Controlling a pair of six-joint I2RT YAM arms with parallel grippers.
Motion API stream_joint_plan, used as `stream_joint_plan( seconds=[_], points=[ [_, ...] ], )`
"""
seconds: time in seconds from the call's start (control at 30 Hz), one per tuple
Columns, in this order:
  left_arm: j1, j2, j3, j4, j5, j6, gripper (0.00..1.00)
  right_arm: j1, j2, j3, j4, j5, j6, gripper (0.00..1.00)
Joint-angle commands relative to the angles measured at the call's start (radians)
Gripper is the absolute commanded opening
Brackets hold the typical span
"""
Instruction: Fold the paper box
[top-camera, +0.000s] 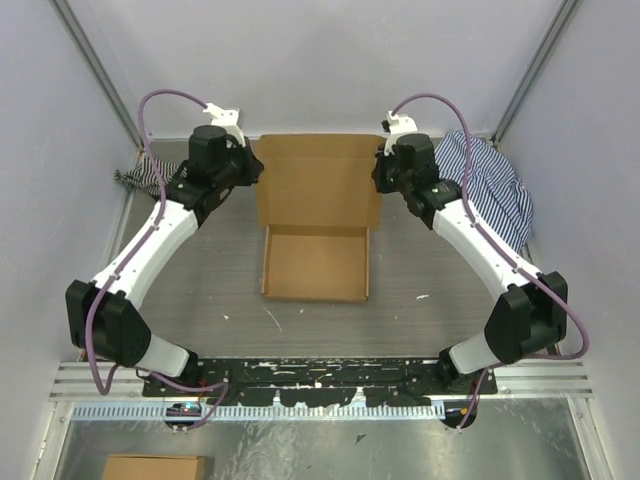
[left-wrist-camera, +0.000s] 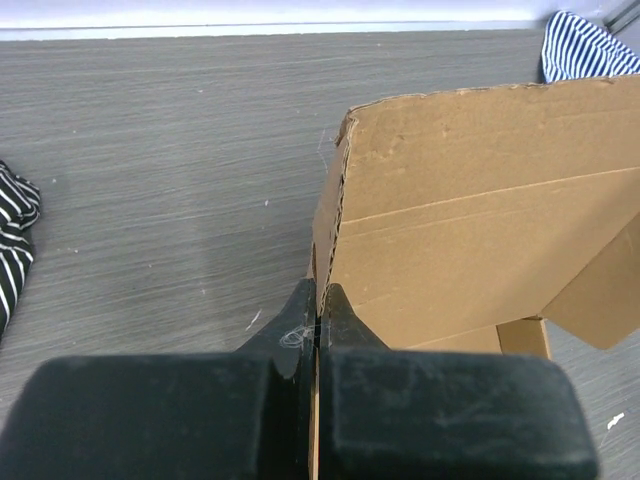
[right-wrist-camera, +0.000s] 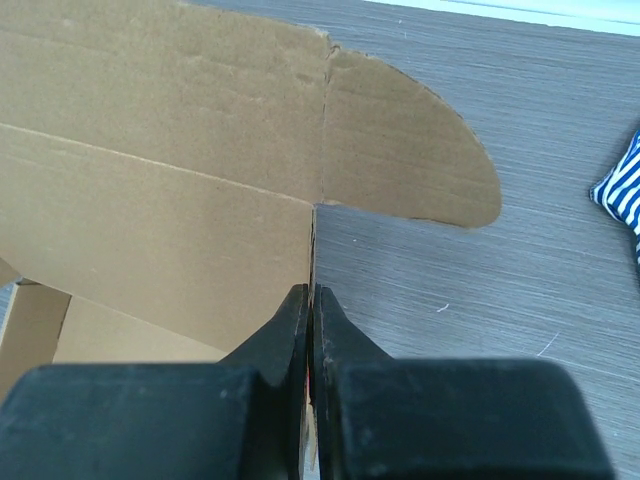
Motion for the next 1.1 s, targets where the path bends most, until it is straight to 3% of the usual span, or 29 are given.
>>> stream_joint_plan(
  seconds=[0.0,0.23,0.47,0.63,0.8,0.93,1.07],
  points=[
    [-0.03,-0.08,-0.079,0.117,0.015,-0.015,0.0,0.02,-0.078,-0.044,0.131,-0.002,0.044,0.02],
    [-0.087,-0.199,-0.256,0.246,-0.069,-0.073,0.0,0.05,-0.184,-0.198,0.187,0.059,0.17,0.05],
    [-0.156,-0.297,-0.328,0.261,-0.146,-0.096,0.0,0.169,-0.267,-0.283,0.202,0.326,0.258,0.01],
    [-0.203,-0.379,-0.397,0.283,-0.198,-0.107,0.0,0.323,-0.318,-0.348,0.223,0.542,0.255,0.01],
    [-0.24,-0.46,-0.518,0.386,-0.271,-0.094,0.0,0.421,-0.375,-0.474,0.399,0.696,0.189,0.01],
    [-0.242,-0.499,-0.627,0.523,-0.319,-0.092,0.0,0.434,-0.418,-0.605,0.634,0.679,0.101,0.02],
    [-0.242,-0.518,-0.692,0.615,-0.359,-0.087,0.0,0.434,-0.411,-0.6,0.705,0.662,0.029,0.03]
  ],
)
